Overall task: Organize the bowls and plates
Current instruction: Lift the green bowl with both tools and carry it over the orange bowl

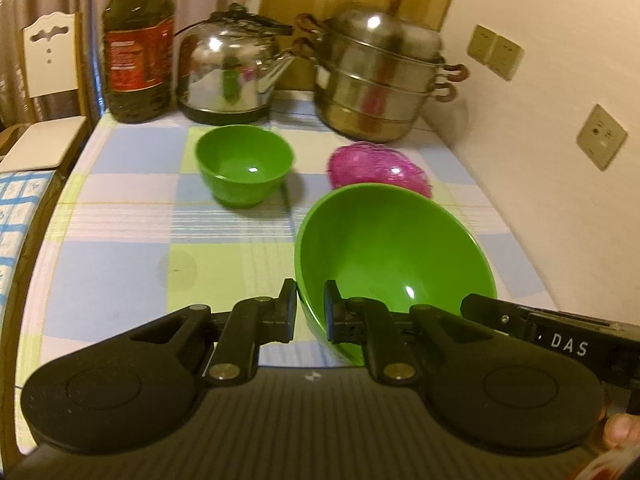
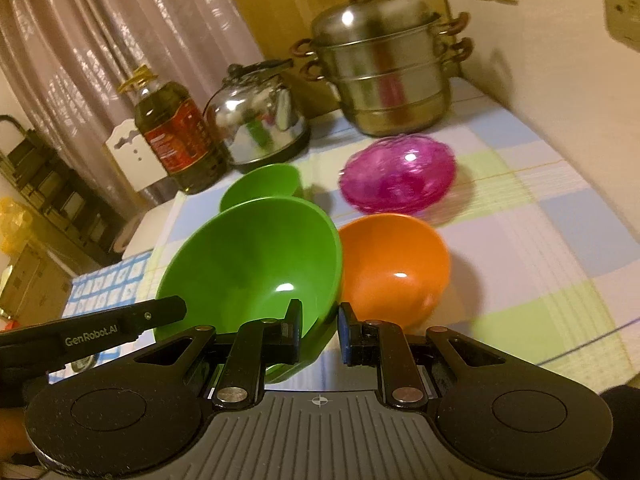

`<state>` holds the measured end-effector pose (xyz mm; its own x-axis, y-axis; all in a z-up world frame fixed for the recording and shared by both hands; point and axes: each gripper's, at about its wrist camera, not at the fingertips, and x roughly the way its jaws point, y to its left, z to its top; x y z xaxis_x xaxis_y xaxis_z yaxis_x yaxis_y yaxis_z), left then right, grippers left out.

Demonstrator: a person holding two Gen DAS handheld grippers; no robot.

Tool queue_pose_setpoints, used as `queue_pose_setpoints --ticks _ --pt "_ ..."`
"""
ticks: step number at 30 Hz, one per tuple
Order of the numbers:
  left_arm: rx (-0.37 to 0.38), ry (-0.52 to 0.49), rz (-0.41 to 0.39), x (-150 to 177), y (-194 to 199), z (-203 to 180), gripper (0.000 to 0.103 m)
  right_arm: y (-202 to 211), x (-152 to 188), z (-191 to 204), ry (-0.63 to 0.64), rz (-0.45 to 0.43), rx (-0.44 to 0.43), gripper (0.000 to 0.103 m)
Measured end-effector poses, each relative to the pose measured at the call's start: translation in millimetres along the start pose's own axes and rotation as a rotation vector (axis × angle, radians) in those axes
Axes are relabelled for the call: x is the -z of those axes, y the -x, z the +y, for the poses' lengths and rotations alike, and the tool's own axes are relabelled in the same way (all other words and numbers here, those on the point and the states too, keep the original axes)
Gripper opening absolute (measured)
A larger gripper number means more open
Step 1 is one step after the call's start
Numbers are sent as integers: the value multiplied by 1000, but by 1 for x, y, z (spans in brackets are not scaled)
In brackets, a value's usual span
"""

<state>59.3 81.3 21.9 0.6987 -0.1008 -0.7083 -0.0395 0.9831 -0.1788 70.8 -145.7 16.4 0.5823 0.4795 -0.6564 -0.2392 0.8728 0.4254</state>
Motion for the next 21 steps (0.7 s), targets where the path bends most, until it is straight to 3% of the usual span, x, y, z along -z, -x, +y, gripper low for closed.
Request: queue_pose_setpoints --ticks 10,21 --pt "37 -39 17 -2 -18 -39 12 15 -6 -40 -62 -19 49 18" --pt "49 -30 27 -12 -38 -45 12 6 -17 -57 -65 -24 65 18"
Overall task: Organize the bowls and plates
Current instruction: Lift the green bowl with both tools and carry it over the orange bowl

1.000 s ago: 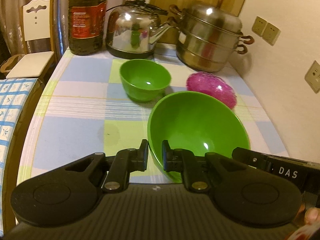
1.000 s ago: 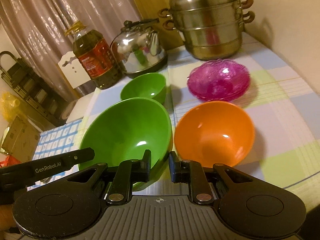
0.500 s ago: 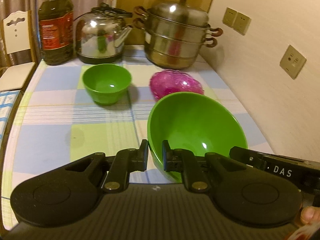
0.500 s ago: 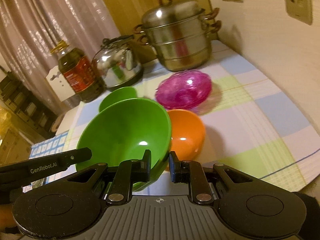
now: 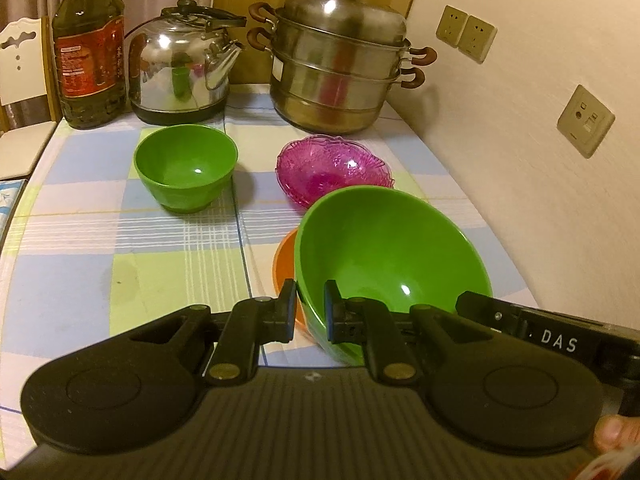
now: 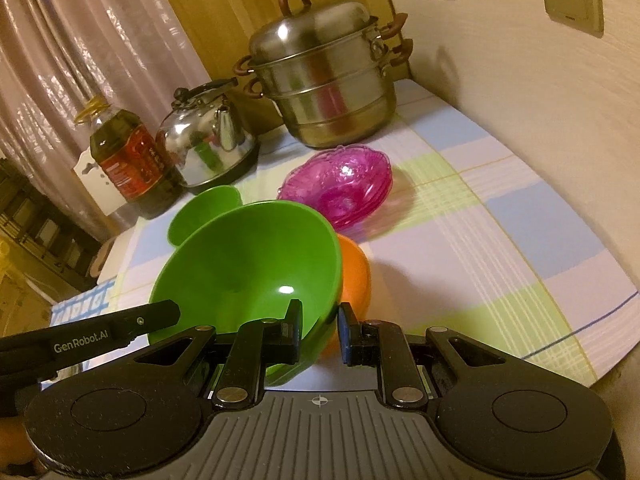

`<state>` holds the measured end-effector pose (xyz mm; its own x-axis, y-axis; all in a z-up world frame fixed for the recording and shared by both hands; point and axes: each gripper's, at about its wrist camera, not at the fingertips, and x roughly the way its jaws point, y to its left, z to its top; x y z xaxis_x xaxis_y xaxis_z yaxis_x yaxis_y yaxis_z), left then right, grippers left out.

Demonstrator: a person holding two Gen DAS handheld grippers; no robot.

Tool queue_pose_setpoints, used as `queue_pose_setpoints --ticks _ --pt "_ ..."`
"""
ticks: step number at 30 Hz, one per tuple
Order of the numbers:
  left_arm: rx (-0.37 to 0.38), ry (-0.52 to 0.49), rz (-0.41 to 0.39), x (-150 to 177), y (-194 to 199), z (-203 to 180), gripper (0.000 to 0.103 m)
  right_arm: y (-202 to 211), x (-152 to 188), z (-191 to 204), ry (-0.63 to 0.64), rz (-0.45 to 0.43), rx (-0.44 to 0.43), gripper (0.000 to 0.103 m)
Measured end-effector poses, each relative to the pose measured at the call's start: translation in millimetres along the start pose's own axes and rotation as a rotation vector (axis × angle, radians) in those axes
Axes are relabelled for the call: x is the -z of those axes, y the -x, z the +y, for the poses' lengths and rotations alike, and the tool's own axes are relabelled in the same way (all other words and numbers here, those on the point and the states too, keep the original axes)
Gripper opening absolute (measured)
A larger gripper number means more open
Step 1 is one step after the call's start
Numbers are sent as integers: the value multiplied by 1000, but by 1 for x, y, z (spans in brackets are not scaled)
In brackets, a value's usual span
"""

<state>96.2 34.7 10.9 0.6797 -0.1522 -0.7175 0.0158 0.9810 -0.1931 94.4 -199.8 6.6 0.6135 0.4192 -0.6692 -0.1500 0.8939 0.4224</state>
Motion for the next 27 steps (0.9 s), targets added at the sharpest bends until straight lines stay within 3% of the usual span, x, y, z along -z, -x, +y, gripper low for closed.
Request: queue_pose_setpoints --ticks 14,27 --pt "10 43 38 -15 -43 10 12 -43 -19 -7 52 48 37 18" --pt "-12 54 80 -8 -77 17 12 -82 -18 -10 100 102 67 18"
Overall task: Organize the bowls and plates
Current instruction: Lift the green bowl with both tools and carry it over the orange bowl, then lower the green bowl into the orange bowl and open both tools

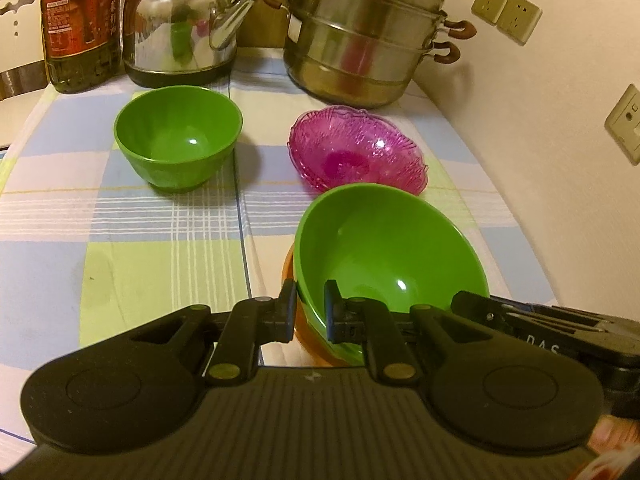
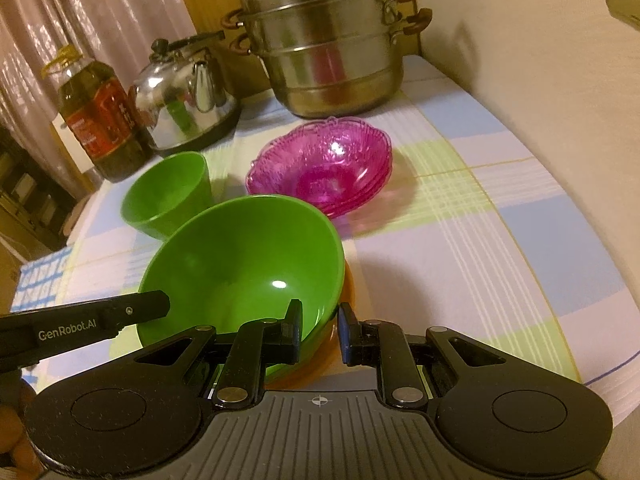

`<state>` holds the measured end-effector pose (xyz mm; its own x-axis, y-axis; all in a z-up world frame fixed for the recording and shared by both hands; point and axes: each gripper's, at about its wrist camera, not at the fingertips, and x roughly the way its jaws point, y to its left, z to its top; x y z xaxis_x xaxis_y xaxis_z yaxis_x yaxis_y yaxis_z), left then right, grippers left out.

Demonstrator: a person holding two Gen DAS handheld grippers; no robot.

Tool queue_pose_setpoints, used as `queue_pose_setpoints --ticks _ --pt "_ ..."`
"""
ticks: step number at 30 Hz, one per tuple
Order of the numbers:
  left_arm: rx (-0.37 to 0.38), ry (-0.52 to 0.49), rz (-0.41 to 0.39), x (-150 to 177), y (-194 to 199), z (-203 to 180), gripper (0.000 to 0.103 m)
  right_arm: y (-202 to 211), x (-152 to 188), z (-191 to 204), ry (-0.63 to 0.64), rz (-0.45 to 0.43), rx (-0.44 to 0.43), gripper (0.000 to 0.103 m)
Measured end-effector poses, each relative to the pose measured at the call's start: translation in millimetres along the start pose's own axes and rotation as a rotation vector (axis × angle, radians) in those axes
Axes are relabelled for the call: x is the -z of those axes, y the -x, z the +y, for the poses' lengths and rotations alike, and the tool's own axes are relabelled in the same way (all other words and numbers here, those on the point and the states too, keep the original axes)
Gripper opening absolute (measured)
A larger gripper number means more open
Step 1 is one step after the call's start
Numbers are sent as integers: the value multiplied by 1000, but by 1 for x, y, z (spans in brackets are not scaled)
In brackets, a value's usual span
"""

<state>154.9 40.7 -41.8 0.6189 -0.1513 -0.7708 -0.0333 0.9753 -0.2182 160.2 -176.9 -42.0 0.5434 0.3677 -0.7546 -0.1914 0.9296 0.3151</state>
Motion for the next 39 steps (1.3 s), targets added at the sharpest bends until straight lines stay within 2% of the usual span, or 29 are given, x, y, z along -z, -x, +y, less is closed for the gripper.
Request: queue_pose_setpoints --ticks 14,21,31,39 --pt "5 7 6 5 -13 6 12 -16 5 2 34 21 26 19" --pt "13 16 -9 9 -16 10 12 -17 7 1 37 3 30 19" --pt "18 92 -70 20 18 18 18 13 13 -11 -32 -49 -2 27" --pt "15 98 -69 44 48 12 23 41 32 -5 -14 -23 6 31"
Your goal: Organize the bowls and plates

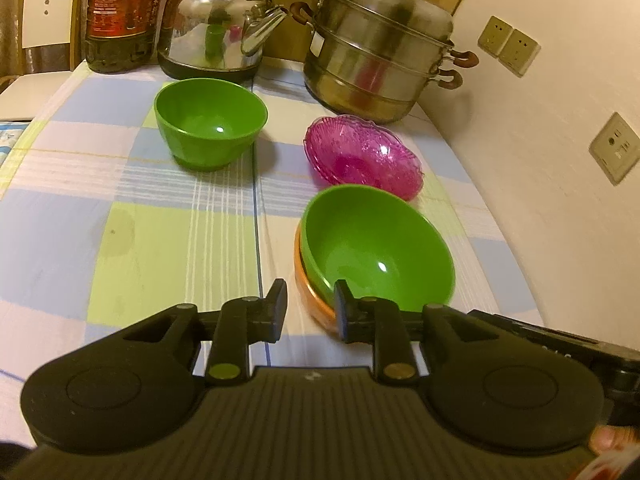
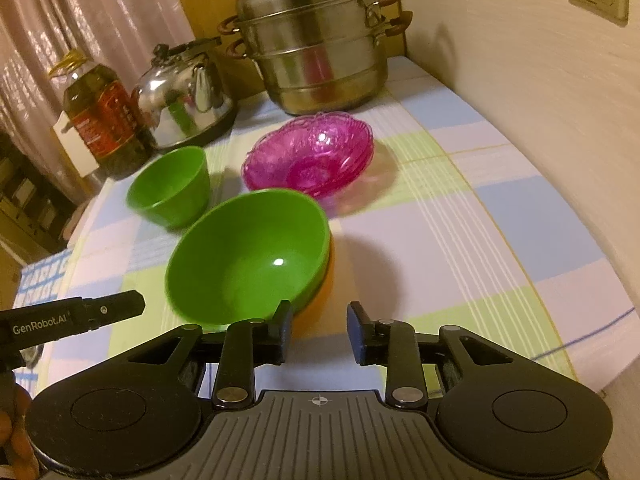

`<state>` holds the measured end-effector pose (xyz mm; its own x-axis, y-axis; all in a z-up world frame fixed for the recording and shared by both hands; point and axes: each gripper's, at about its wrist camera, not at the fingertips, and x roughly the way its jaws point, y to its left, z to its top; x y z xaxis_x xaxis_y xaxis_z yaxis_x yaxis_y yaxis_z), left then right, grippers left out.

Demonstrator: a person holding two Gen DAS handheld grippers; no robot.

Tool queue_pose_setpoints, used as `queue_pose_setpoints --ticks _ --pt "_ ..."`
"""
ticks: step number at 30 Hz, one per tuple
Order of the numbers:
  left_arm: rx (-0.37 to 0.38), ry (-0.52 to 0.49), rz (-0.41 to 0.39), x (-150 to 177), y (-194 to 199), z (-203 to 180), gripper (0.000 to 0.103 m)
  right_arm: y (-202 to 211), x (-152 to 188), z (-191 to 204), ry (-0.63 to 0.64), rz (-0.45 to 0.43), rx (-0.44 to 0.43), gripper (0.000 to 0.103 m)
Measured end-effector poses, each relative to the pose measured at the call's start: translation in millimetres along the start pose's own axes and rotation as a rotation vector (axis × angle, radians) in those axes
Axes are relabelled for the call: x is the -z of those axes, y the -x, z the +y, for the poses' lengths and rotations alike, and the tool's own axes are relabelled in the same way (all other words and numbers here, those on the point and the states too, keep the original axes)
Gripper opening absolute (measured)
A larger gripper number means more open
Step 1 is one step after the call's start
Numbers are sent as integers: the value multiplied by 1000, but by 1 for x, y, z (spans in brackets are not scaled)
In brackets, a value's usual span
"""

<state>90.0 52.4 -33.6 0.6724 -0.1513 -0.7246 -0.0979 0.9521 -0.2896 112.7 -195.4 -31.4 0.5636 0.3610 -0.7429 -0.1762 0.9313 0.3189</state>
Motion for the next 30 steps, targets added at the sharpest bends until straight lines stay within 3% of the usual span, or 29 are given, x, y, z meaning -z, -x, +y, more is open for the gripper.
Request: queue_pose_setpoints --ticks 4,9,30 --pt "-24 -28 10 12 13 -4 25 11 11 7 31 15 1 33" --pt "-39 -36 16 26 26 -3 27 18 24 18 92 38 26 48" --pt "-43 -36 6 41 51 -2 31 35 36 32 114 46 11 50"
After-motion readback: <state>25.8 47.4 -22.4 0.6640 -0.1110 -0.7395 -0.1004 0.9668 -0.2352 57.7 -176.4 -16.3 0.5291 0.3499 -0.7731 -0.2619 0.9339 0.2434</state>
